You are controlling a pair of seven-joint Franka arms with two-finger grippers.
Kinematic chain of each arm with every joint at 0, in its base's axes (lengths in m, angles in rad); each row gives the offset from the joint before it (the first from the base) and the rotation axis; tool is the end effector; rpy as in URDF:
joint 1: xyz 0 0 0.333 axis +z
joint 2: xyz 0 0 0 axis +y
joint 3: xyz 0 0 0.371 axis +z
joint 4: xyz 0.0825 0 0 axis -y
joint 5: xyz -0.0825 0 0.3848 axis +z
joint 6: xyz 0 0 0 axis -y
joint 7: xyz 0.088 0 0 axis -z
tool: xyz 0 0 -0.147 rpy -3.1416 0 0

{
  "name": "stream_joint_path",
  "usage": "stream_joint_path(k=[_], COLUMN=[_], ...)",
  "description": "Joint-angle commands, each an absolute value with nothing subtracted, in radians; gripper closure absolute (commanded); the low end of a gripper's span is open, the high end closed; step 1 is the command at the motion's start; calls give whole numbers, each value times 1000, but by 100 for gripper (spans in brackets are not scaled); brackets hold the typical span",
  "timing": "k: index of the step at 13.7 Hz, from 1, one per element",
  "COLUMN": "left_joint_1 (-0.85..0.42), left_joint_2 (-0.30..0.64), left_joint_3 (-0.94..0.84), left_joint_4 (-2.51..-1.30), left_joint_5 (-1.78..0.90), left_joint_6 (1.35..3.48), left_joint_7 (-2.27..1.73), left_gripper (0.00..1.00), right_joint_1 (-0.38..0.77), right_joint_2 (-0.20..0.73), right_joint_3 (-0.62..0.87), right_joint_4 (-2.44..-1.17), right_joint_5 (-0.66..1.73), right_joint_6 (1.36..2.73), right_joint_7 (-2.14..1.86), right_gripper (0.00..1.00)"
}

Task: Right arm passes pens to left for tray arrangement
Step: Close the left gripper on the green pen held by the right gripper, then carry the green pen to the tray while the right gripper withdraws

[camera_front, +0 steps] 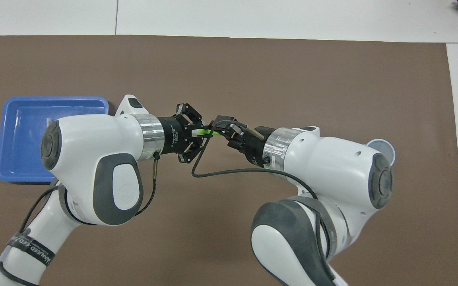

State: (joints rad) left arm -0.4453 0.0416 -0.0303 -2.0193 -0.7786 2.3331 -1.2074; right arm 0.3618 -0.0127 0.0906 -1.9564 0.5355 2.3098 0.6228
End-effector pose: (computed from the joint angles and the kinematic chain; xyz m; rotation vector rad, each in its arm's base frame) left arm 0.5248 -0.3060 0.4856 2.0615 1.4228 -0.3882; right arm 0.5317 0.2867 0.5423 -2.4987 0.5884 -0.0965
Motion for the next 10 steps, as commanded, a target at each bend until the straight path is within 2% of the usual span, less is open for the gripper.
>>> stream_joint_path(k=[1, 5, 10], left_joint_1=[-349, -211, -39], left_joint_2=[0, -2, 2], left_joint_3=[-26, -28, -28], left_joint_4=[-2023, -1970, -1925], left_joint_5=[-772, -534, -266], left_joint_6=[2136, 1878, 1717], left_joint_7=[-938, -556, -171], left_gripper=[100, 100, 100], right_joint_1=[276, 155, 95], right_joint_2=[-29, -87, -118], right_joint_3=[95, 95, 95], right_joint_4=[-1892, -1890, -1894], right_joint_5=[433, 316, 151], right_joint_6=[2098, 1824, 1684], right_joint_7=[583, 381, 307], right_gripper=[0, 0, 0])
